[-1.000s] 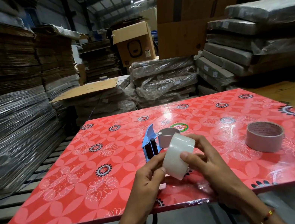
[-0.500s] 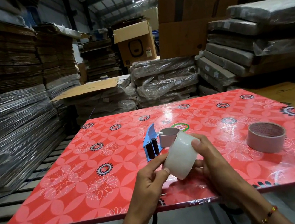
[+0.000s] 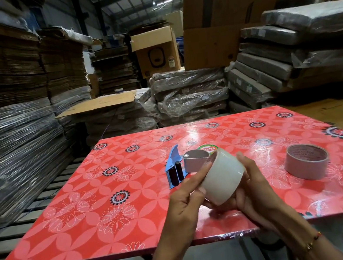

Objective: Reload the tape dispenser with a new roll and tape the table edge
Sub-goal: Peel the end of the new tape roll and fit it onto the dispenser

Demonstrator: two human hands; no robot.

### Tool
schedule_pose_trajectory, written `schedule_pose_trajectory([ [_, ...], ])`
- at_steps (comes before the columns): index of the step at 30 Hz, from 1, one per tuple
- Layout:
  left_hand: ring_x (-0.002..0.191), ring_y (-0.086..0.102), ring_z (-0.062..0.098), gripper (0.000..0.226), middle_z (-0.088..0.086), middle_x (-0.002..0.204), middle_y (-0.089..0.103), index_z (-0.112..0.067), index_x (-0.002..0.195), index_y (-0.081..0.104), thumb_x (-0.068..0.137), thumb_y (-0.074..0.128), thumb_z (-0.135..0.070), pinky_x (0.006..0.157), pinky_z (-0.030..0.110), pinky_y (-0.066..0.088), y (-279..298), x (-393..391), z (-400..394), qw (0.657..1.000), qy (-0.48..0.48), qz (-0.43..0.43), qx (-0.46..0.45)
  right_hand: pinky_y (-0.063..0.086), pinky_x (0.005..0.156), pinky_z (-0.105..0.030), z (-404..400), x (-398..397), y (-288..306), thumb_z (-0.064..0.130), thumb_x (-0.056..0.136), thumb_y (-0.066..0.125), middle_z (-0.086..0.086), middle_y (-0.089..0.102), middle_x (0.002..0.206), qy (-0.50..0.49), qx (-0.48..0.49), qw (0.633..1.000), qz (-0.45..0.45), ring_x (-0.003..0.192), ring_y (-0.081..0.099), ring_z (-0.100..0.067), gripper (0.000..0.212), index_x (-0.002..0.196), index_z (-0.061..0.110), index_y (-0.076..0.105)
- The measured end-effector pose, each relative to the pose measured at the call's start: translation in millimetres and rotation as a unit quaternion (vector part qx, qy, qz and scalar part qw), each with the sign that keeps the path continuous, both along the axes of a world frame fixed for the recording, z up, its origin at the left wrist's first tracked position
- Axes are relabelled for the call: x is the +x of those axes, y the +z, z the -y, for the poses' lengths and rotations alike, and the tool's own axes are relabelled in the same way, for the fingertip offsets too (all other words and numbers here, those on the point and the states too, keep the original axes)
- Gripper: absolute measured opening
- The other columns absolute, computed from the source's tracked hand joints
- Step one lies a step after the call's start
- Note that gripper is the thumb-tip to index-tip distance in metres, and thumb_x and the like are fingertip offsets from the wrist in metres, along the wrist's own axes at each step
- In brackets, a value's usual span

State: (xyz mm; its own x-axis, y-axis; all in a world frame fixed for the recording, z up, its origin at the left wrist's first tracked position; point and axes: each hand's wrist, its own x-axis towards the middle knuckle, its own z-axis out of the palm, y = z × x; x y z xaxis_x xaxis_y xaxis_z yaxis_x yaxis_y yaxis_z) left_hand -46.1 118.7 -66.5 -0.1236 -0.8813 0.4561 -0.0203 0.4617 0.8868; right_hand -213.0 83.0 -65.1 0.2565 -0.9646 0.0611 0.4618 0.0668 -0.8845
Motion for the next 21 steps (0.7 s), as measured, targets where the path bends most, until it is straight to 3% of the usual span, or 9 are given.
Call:
schedule_pose_trajectory([
  [1,0.089,0.063,0.018,0.042,0.000,0.111,0.071,-0.033,0.126,0.069,0.088,0.051,-0.028,0.078,0.045,0.056,1,-5,2,1.000,0.011,0.004,-0.010,0.060,0.072,-0.059,-1,-1,2,0.067,0.090,0.044,-0.029,0.069,0.121,0.012,0.004,1.000,0.014,0.086,0.071,-0.050,0.069,0.122,0.011,0.071],
  [3,0.087,0.064,0.010,0.044,0.002,0.104,0.070,-0.036,0.118,0.073,0.081,0.049,-0.036,0.069,0.035,0.056,6,-15,4,0.999,0.038,-0.011,-0.022,0.058,0.064,-0.046,-2,-3,3,0.067,0.088,0.041,-0.029,0.070,0.116,0.026,0.012,0.999,0.026,0.077,0.070,-0.044,0.068,0.117,0.015,0.074],
  [6,0.104,0.066,0.015,0.045,0.000,0.110,0.073,-0.035,0.118,0.073,0.082,0.046,-0.036,0.085,0.034,0.055,10,-20,10,0.995,0.079,-0.001,-0.059,0.053,0.080,-0.053,-2,0,2,0.077,0.088,0.038,-0.027,0.064,0.133,0.005,-0.007,1.000,0.021,0.103,0.064,-0.042,0.075,0.126,0.021,0.071],
  [8,0.106,0.065,0.018,0.045,-0.001,0.112,0.073,-0.040,0.118,0.071,0.082,0.045,-0.036,0.090,0.039,0.055,12,-17,15,0.993,0.088,0.014,-0.075,0.051,0.089,-0.061,-3,5,-1,0.085,0.074,0.055,-0.022,0.063,0.137,-0.019,-0.034,0.999,0.004,0.117,0.062,-0.042,0.087,0.133,0.022,0.065],
  [11,0.105,0.066,0.018,0.044,-0.001,0.112,0.073,-0.053,0.112,0.070,0.079,0.046,-0.035,0.087,0.037,0.056,12,-10,20,0.993,0.082,0.026,-0.075,0.052,0.095,-0.063,-3,8,-5,0.076,0.061,0.078,-0.015,0.068,0.130,-0.038,-0.079,0.996,-0.035,0.114,0.067,-0.041,0.088,0.132,0.027,0.060],
  [15,0.110,0.064,0.025,0.043,0.000,0.118,0.071,-0.048,0.116,0.070,0.081,0.049,-0.034,0.090,0.050,0.054,6,-6,22,0.996,0.063,0.017,-0.065,0.048,0.103,-0.066,-3,4,-6,0.059,0.074,0.075,-0.021,0.064,0.135,-0.026,-0.055,0.998,-0.014,0.117,0.064,-0.049,0.070,0.132,0.023,0.062],
  [18,0.112,0.062,0.021,0.036,-0.015,0.118,0.068,-0.044,0.117,0.068,0.084,0.055,-0.041,0.086,0.042,0.054,2,-14,19,0.991,0.104,0.016,-0.086,0.060,0.092,-0.051,-3,2,-2,0.055,0.066,0.084,-0.023,0.066,0.133,0.000,-0.017,0.999,0.047,0.109,0.070,-0.039,0.080,0.131,0.013,0.065],
  [21,0.114,0.055,0.009,0.035,-0.028,0.115,0.059,-0.045,0.117,0.063,0.086,0.057,-0.058,0.087,0.034,0.051,4,-35,15,0.973,0.191,0.030,-0.125,0.064,0.080,-0.044,-5,1,3,0.054,0.055,0.091,-0.025,0.067,0.130,0.014,-0.002,0.994,0.105,0.104,0.073,-0.038,0.089,0.128,0.009,0.067],
])
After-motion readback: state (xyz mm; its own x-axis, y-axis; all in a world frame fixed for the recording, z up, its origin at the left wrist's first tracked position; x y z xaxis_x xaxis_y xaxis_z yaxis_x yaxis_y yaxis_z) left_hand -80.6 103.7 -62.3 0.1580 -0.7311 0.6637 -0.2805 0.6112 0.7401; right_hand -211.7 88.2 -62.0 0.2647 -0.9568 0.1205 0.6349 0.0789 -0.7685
